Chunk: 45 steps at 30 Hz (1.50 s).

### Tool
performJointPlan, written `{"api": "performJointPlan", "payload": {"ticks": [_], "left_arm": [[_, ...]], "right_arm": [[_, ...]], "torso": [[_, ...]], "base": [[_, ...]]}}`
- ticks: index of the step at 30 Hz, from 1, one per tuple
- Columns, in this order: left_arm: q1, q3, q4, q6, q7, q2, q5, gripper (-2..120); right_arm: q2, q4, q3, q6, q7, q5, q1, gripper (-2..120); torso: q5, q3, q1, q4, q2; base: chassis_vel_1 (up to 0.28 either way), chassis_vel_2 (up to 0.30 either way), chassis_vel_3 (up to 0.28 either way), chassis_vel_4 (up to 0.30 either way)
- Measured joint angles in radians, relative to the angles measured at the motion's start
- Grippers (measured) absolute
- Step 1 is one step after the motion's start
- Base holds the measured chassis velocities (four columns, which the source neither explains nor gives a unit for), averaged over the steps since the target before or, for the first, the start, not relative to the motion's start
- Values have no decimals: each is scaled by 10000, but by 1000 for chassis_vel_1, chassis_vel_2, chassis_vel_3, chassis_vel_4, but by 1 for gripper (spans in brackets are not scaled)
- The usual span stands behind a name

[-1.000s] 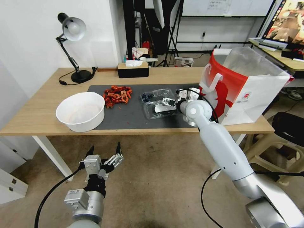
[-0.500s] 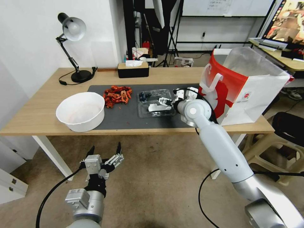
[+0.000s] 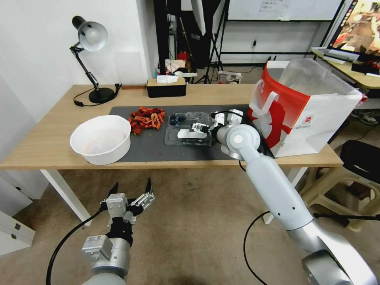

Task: Close the takeout container lid, then place the container into the takeout bag.

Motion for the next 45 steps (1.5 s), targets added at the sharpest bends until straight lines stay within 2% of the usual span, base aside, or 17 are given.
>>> {"api": "performJointPlan", "payload": {"ticks": [16, 28, 35, 38, 40, 42, 44, 45], "left_arm": [[-3, 42, 64, -25, 4, 4, 72, 100], [22, 52, 20, -26, 13, -25, 105, 100], [52, -18, -60, -26, 18, -22, 103, 100], [69, -106, -129, -37, 47, 1, 63, 100], [69, -115, -136, -40, 49, 3, 60, 100], [76, -158, -164, -55, 57, 11, 31, 100], [76, -163, -164, -61, 58, 11, 21, 100], [73, -166, -164, -71, 59, 12, 6, 100]], "right_arm": [[193, 488, 17, -86, 428, 331, -251, 100], [-93, 859, 108, -60, 450, 68, -393, 100], [-531, 1250, 106, 253, -207, -1465, -611, 100], [-901, 1611, 202, 1056, -1241, -2858, -940, 100], [-943, 1656, 211, 1164, -1344, -2997, -983, 100], [-1340, 2073, 339, 2122, -2294, -4335, -1421, 100], [-1465, 2228, 404, 2434, -2645, -4775, -1610, 100], [-1633, 2489, 547, 2843, -3146, -5385, -1940, 100]], "torso": [[0, 0, 0, 0, 0], [1, 0, 1, 0, -1], [1, 0, 0, 1, 0], [1, 0, 0, 1, 0], [2, 0, 0, 0, 0], [2, -1, 0, -1, 0], [1, -1, 0, -1, 0], [1, 0, 0, 1, 0]], "base": [[0, 0, 0, 0], [0, 0, 0, 0], [0, 0, 0, 0], [0, 0, 0, 0], [0, 0, 0, 0], [0, 0, 0, 0], [0, 0, 0, 0], [0, 0, 0, 0]]}}
